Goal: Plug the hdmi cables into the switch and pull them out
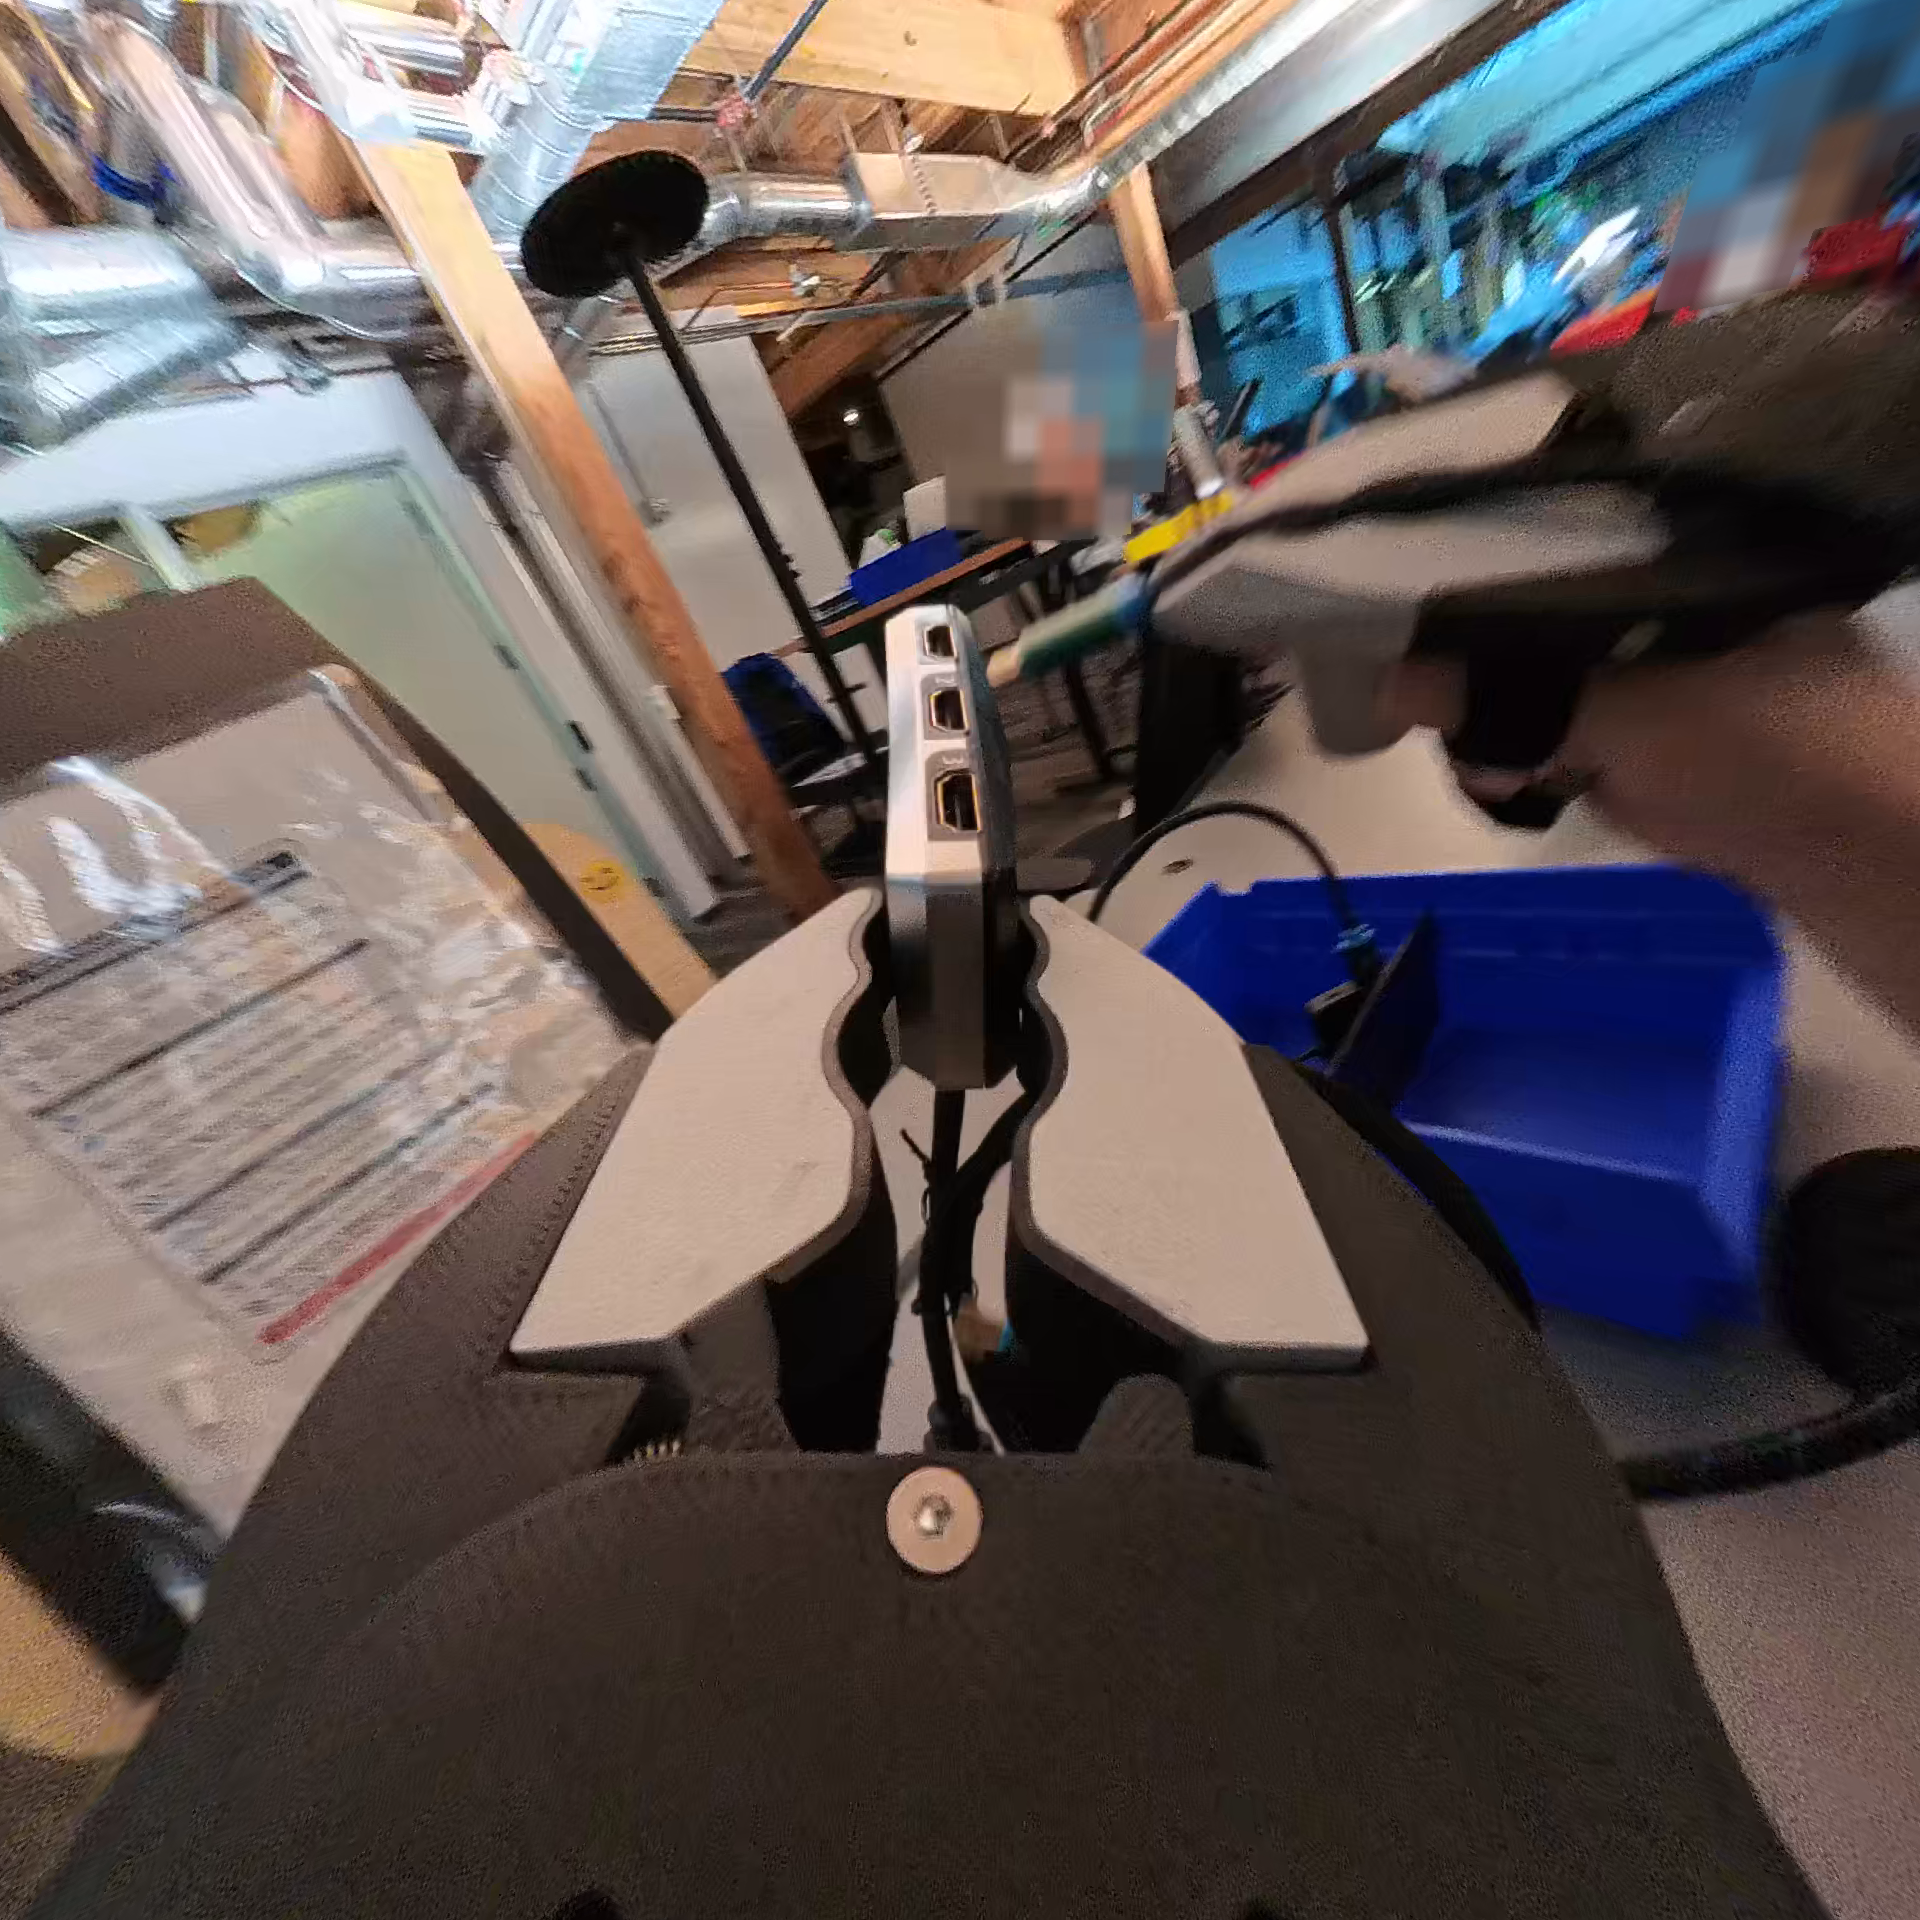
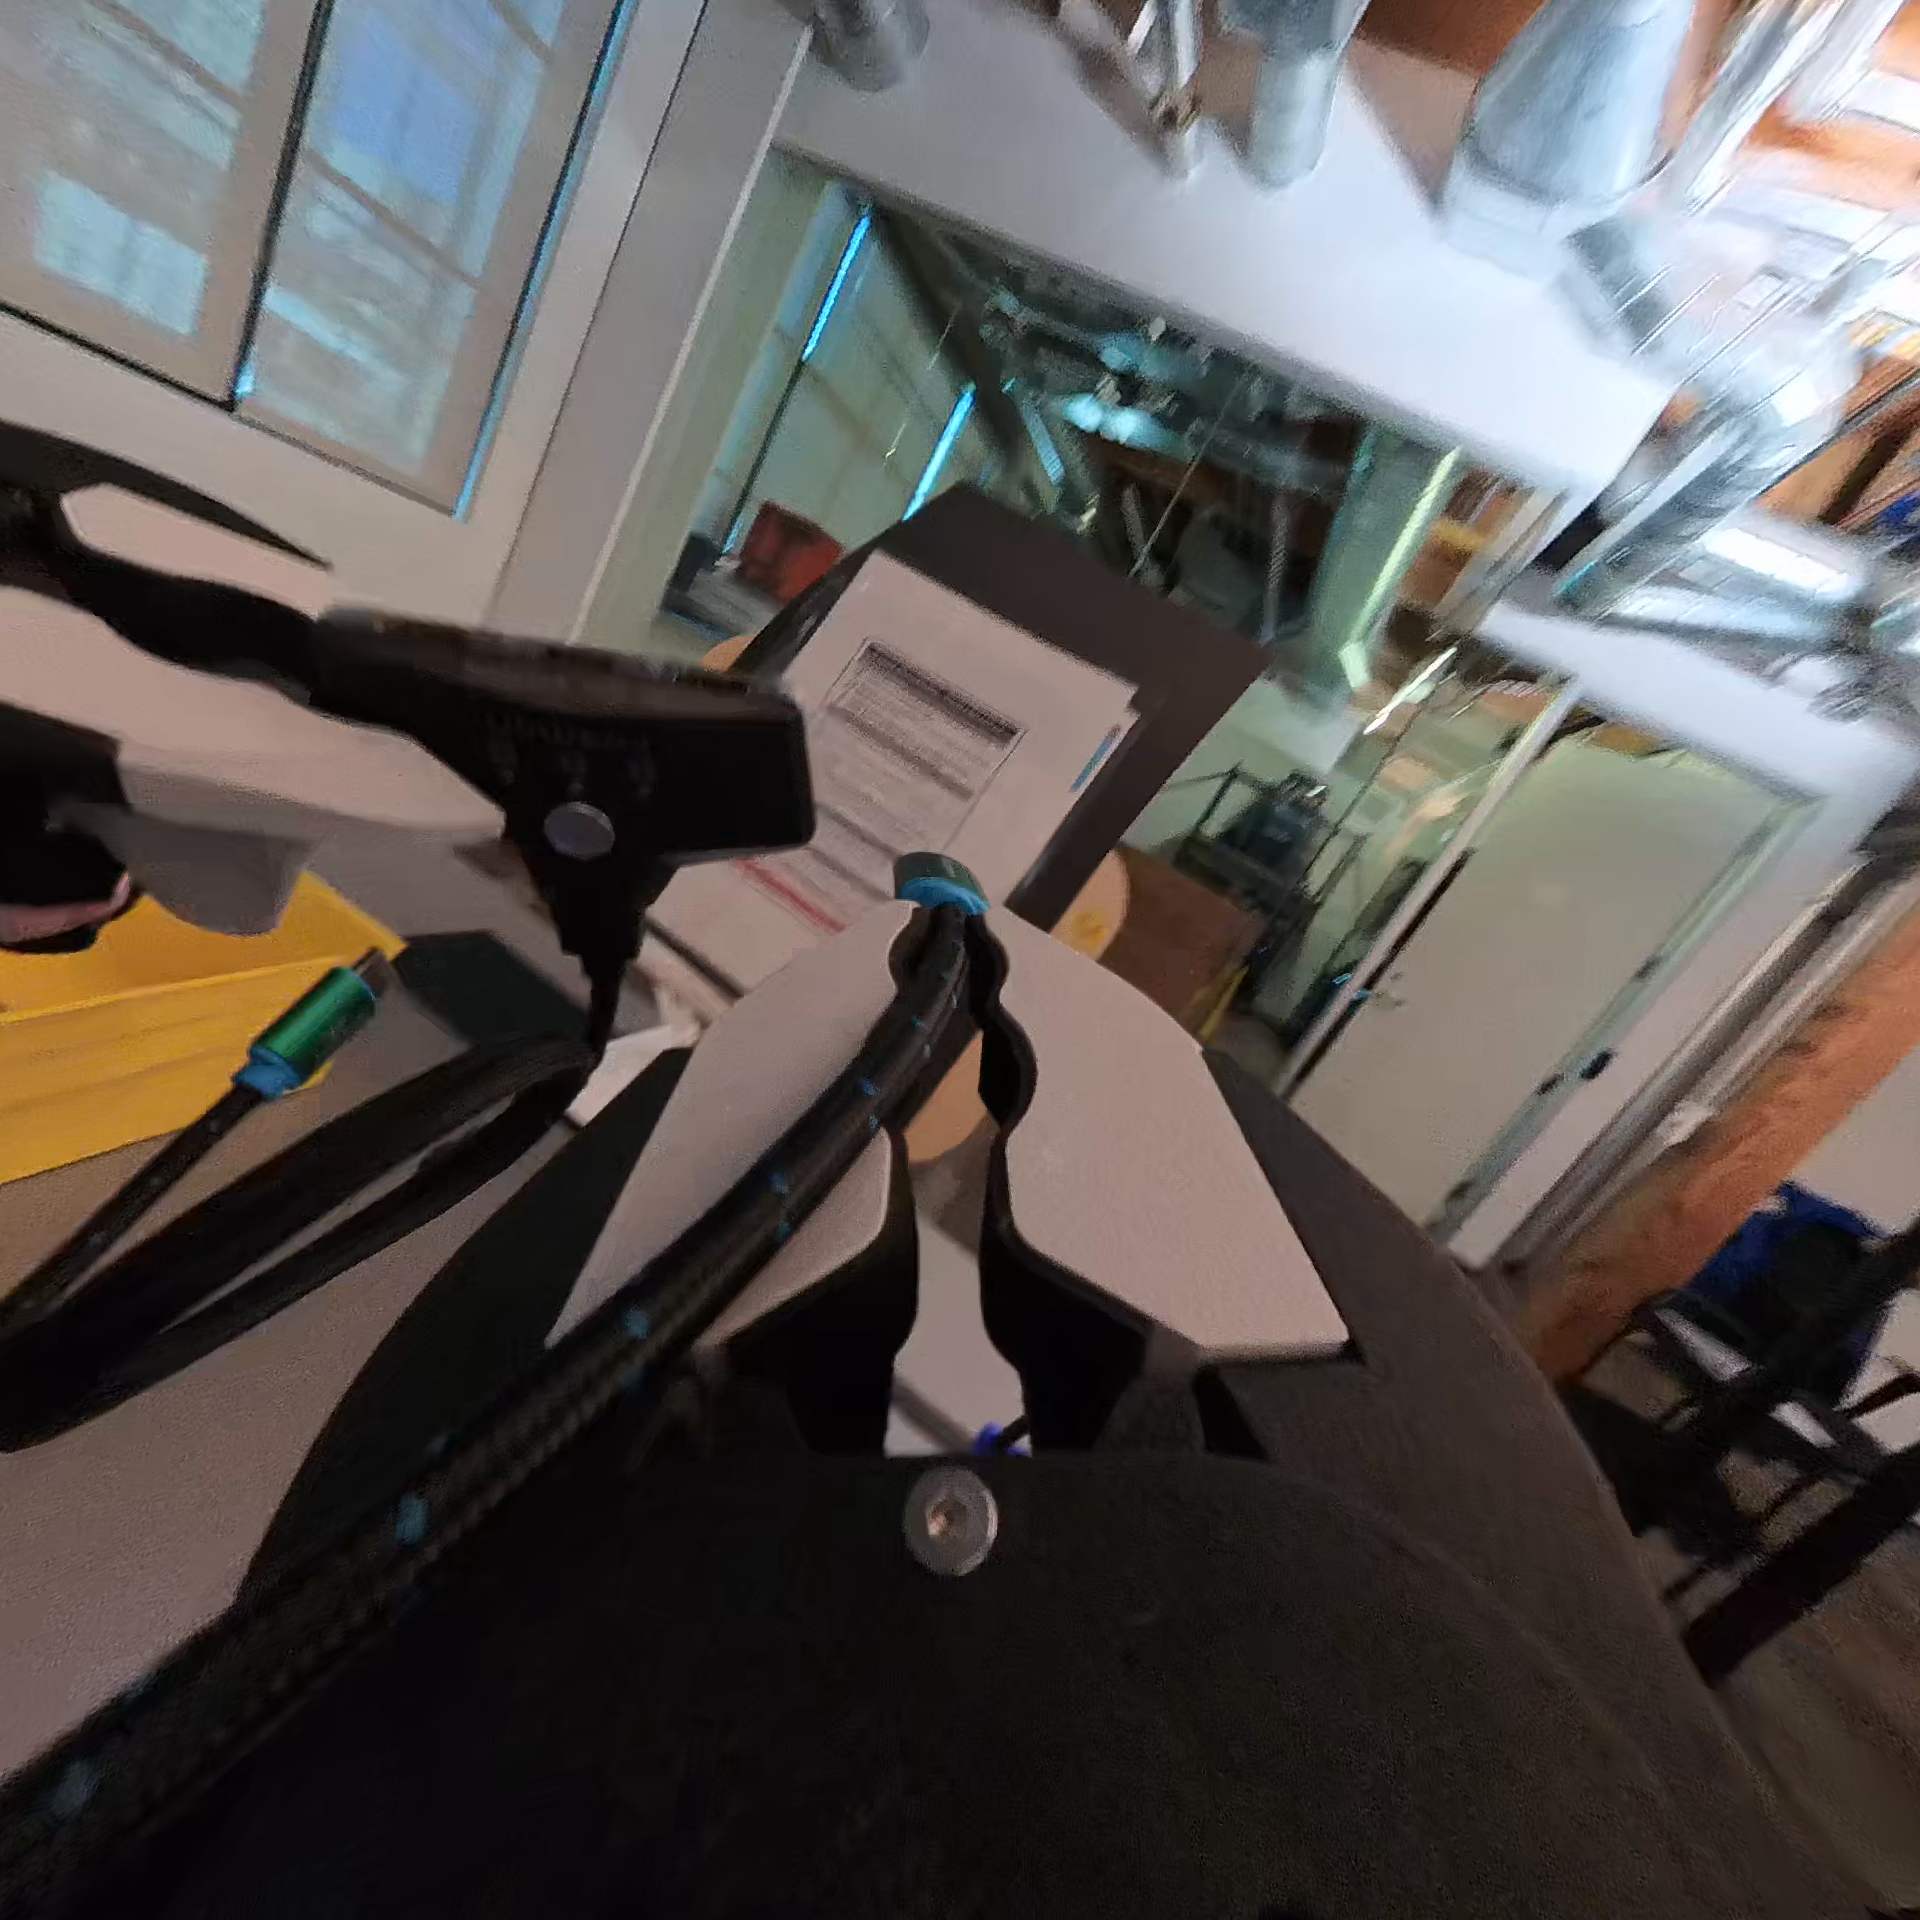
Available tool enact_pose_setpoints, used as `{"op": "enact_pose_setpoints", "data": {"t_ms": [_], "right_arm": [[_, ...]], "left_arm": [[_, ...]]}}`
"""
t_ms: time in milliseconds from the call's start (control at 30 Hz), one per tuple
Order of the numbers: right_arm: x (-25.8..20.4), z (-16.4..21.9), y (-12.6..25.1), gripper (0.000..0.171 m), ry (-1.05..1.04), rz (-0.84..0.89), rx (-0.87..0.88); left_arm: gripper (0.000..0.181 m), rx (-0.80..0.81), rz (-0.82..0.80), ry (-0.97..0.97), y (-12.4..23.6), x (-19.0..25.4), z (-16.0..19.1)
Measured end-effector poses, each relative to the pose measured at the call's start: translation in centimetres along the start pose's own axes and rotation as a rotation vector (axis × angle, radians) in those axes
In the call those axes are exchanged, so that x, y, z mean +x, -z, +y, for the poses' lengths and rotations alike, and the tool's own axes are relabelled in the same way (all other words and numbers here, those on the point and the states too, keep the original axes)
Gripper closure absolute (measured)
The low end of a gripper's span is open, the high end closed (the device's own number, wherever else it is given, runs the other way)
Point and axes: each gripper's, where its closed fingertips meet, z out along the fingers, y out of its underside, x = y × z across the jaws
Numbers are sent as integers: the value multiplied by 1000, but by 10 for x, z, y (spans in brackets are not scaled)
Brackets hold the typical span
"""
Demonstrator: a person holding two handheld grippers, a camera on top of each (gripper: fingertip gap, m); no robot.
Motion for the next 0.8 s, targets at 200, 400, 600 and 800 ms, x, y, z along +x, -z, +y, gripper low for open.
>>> {"op": "enact_pose_setpoints", "data": {"t_ms": [200, 400, 600, 800], "right_arm": [[-36, 49, -29, 164, -108, -155, -147], [-63, 65, -44, 164, -39, -129, -156], [-78, 66, -46, 164, 48, -127, -166], [-84, 67, -47, 164, 112, -124, -174]], "left_arm": [[161, 21, 200, 248, 3, 20, -4], [161, 29, 273, 372, -2, 28, 6], [161, 105, 280, 497, 0, 19, 8], [160, 41, 264, 406, 2, 27, 18]]}}
